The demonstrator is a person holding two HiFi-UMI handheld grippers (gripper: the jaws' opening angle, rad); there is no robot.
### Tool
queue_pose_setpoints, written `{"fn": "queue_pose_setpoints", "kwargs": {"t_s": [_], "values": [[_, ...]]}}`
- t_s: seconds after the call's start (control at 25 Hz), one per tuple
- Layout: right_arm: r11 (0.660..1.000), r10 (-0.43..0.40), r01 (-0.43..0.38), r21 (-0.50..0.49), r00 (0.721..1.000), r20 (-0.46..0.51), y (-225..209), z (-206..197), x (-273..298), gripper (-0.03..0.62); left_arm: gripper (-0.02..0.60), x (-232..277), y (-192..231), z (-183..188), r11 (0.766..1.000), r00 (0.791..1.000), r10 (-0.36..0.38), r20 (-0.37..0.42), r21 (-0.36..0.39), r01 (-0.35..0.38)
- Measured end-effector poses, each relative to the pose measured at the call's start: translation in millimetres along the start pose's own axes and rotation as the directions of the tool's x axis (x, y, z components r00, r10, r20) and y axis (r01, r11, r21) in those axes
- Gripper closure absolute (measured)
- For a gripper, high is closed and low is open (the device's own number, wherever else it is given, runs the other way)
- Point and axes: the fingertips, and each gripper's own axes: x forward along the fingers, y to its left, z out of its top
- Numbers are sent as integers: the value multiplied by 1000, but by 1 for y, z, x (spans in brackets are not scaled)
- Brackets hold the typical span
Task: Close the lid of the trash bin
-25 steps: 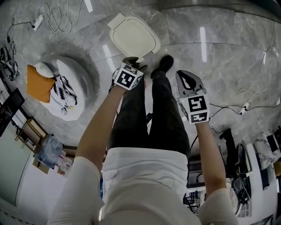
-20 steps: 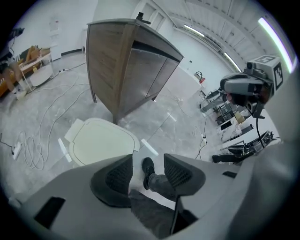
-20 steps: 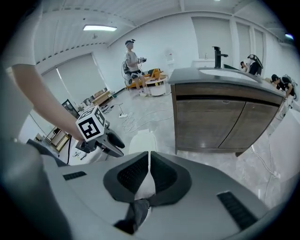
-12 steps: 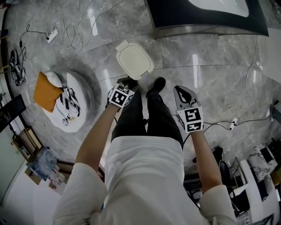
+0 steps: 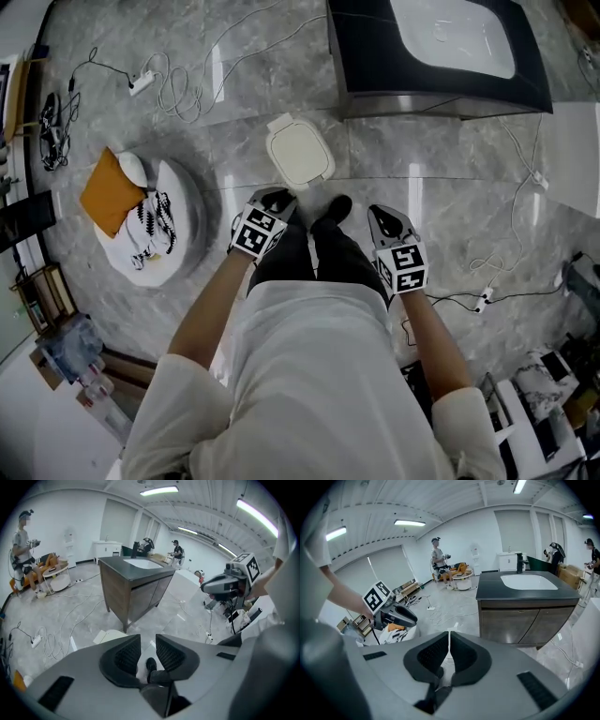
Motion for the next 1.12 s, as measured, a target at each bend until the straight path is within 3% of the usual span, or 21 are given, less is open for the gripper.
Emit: {"fn": "queue_pose_setpoints", "kwargs": {"t_s": [0.24,0.44,1.12], "values": [[1000,-10,10,18,1000,24,17,6,-19,559,514,-58,-18,17,999,992,25,121,-23,-23],[999,-31,32,-25,998,49,39,14,-29,559,540,-102,-20,16,997,977,75,201,-30,-70],[980,-109,133,-148,981,158,134,12,-86,559,563,-215,-48,-48,989,911,145,386,-79,-124]]}}
